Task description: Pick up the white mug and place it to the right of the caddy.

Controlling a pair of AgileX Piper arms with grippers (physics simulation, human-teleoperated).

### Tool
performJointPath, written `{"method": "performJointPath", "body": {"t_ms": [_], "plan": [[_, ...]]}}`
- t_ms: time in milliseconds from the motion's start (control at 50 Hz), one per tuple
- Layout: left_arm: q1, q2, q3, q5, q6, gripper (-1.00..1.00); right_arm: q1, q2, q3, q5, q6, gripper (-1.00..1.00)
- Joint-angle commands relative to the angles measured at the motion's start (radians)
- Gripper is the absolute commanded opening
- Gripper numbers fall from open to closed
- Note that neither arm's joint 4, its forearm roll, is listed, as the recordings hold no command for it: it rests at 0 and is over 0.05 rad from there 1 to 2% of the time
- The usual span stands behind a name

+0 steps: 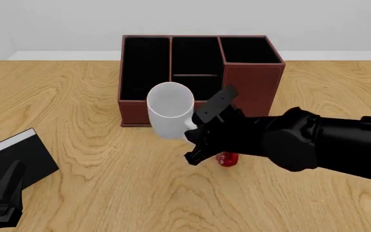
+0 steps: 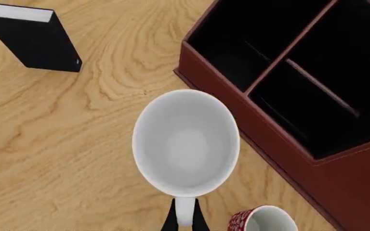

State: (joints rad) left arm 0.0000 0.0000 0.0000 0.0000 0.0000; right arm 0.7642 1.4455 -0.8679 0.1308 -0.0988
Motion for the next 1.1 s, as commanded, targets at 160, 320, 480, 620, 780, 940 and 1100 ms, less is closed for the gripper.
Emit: {"method": "performJointPath", "body": {"t_ms": [160, 320, 480, 620, 780, 940, 1100], "plan": [[0.000, 0.000, 0.000, 0.000, 0.000, 1.00, -0.009, -0.092, 0.028, 0.017, 0.002, -1.00], [0.000, 0.000, 0.000, 0.000, 0.000, 1.00, -0.020, -0.127, 0.048, 0.020, 0.004, -1.00], [0.000, 0.000, 0.000, 0.000, 0.000, 1.00, -0.038, -0.158, 0.074, 0.020, 0.006, -1.00], [0.000, 0.000, 0.000, 0.000, 0.000, 1.00, -0.058, -0.207, 0.090, 0.035, 0.007, -1.00], [0.000, 0.000, 0.000, 0.000, 0.000, 1.00, -0.093, -0.276, 0.105, 0.061, 0.005, -1.00], [0.000, 0.000, 0.000, 0.000, 0.000, 1.00, -0.118, -0.325, 0.117, 0.079, -0.002, -1.00], [0.000, 0.000, 0.000, 0.000, 0.000, 1.00, -0.161, -0.362, 0.140, 0.093, -0.006, -1.00]]}}
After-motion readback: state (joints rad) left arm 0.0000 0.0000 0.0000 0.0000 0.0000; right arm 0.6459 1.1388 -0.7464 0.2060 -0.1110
